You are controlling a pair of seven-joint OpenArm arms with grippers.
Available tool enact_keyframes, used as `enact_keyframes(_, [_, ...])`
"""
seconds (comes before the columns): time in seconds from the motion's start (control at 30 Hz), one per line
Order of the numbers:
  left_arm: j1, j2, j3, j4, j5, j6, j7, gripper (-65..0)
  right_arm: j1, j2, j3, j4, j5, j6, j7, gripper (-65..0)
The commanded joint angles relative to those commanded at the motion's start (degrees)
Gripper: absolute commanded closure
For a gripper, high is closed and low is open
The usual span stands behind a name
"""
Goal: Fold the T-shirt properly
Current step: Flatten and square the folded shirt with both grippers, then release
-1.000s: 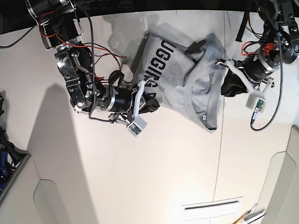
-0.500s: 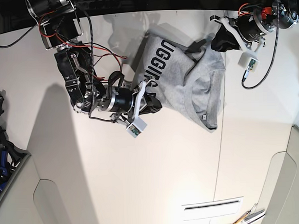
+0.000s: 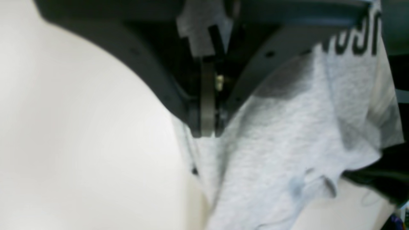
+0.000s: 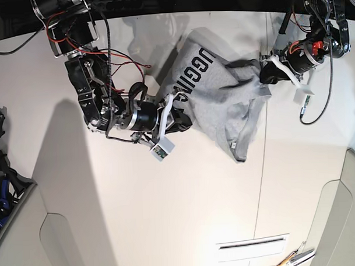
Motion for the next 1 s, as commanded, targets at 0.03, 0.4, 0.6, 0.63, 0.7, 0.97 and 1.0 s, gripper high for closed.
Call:
enact_keyframes(0.03, [-1.4, 0.0, 0.0, -1.6, 0.0, 0.0, 0.0, -8.4, -0.3, 0.0, 0.0, 0.0, -0.3, 0.0, 0.0, 0.0])
enact_keyframes(0.4, [-9.6, 0.8, 0.0, -7.3, 1.1, 0.0, -2.6, -8.4, -5.7, 0.1, 0.0, 0.0, -0.7, -0.02, -1.4, 0.0])
enact_keyframes(0.6, [-12.1, 5.0, 2.4, -7.3, 5.4, 0.0, -3.6, -8.4, -9.6, 0.1, 0.0, 0.3, 1.5, 0.0, -1.5, 0.0])
enact_keyframes(0.63, [-12.3, 5.4, 3.5, -7.3, 7.0, 0.0, -4.4, -8.4, -10.3, 0.1, 0.0, 0.7, 1.9, -0.02, -1.5, 0.0])
enact_keyframes(0.7, [-13.1, 5.6, 6.1, -7.3, 9.6, 0.0, -5.6, -8.4, -11.1, 0.1, 0.0, 1.1, 2.3, -0.02, -1.5, 0.0])
enact_keyframes(0.97, [-17.7, 5.6, 8.0, -7.3, 10.8, 0.4, -5.9, -8.4, -11.1, 0.1, 1.0, 4.5, 2.4, -0.02, -3.7, 0.0])
enact_keyframes(1.0, [-17.9, 5.6, 8.0, -7.3, 11.2, 0.4, -5.9, -8.4, -11.1, 0.1, 1.0, 4.9, 2.4, -0.02, -3.9, 0.0])
